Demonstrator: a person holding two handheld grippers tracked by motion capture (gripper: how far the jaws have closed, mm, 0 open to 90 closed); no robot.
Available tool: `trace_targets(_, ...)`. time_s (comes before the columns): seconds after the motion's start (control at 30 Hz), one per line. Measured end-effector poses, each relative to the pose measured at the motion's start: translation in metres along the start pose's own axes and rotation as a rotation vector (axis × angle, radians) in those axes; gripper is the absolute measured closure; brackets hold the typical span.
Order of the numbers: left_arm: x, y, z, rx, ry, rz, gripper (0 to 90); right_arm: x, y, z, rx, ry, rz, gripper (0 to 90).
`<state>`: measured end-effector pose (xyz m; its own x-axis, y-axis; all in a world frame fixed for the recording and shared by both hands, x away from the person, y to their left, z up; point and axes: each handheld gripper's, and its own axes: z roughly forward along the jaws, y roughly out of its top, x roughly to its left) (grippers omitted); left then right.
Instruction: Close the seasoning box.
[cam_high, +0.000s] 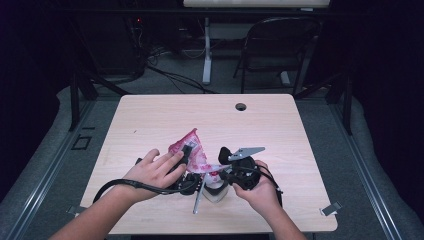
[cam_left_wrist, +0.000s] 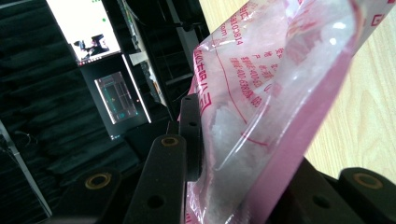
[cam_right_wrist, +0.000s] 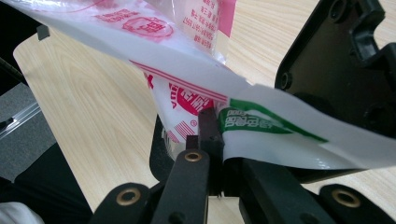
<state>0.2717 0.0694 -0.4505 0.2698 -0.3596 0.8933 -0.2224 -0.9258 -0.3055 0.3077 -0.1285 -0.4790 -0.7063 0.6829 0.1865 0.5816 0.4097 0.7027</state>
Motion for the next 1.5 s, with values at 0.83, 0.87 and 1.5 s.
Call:
trace_targets(0.83,0.0009,0.0011,-0.0006,0.000,0.007,0.002,79.1,-0.0015,-0.0003,-0.0004,0.004,-0.007,-0.002,90.0)
trace_targets(0.87,0.0009,0.0013,-0.0007,0.001,0.007,0.001,79.1,-0.0016,-0.0004,-0.0005,0.005,-0.007,0.000,90.0)
trace_targets(1.5,0.0006,0.0024,-0.0008,-0.004,0.016,0.009,78.9,-0.0030,-0.0008,0.0001,0.015,-0.008,0.005,90.0)
